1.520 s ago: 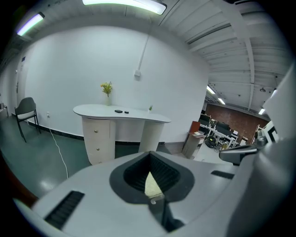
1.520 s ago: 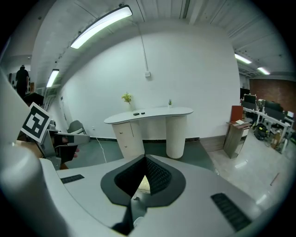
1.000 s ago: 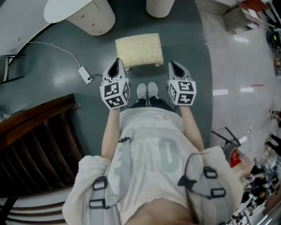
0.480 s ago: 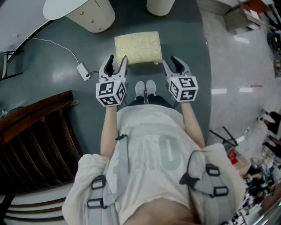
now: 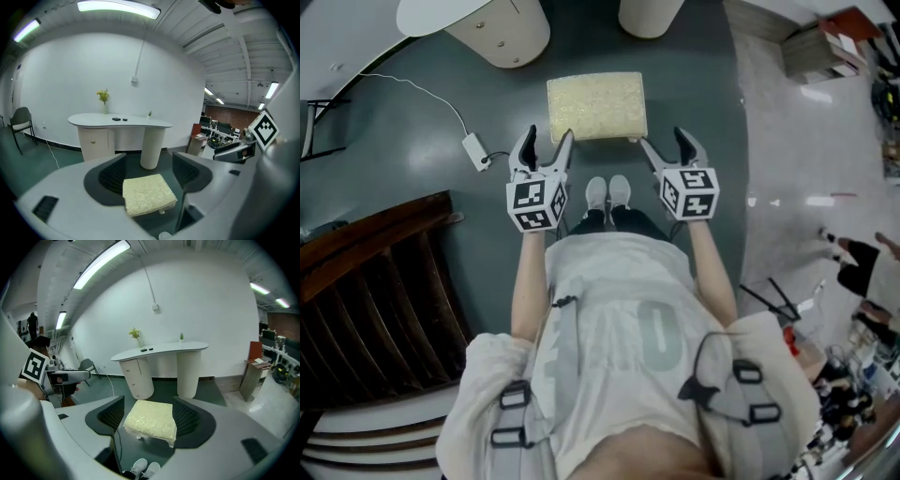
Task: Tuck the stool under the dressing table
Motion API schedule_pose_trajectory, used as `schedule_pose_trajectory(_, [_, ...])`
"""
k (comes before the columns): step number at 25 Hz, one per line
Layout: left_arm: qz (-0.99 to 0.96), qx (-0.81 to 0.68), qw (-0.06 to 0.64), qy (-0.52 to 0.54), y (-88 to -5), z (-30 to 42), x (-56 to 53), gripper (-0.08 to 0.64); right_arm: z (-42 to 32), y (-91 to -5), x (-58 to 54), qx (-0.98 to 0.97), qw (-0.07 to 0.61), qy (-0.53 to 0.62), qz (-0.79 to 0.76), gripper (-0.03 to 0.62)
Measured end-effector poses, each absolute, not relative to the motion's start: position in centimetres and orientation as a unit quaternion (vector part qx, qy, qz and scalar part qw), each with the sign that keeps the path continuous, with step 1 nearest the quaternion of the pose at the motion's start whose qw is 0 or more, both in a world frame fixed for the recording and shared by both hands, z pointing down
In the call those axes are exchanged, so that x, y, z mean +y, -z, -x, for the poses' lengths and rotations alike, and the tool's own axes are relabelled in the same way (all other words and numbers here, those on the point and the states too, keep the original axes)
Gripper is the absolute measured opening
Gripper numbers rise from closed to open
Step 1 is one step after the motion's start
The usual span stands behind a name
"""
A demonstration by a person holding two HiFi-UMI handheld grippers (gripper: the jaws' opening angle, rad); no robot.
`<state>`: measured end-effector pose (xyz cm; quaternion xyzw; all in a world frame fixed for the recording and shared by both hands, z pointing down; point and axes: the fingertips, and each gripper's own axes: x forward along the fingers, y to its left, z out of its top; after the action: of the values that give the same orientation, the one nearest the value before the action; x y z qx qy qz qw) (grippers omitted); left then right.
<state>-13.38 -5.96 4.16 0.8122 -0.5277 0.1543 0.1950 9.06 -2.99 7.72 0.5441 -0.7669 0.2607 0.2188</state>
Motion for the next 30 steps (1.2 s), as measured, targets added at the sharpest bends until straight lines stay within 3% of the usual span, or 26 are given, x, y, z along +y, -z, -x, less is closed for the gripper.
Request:
schedule_pose_trajectory(10, [-0.793, -0.508, 0.217, -0.256, -19.1, 15.8, -7.1, 0.287, -9.1, -17.7, -5.9, -0.763, 0.295, -0.253, -0.517, 0.305])
schedule_pose_trajectory(21, [-0.776, -0.455, 0.249, -0.36, -41.3, 17.8, -6.9, 0.287, -12.4, -38.9, -5.7, -0.714, 0.378, -0.285, -0.516, 0.304])
schedule_pose_trajectory(30, [-0.745, -0.45, 0.274, -0.409, -54.4, 20.4, -5.0, 0.287, -12.2, -51.8, -3.8, -0.697, 0.435, -0.297, -0.487, 0.304])
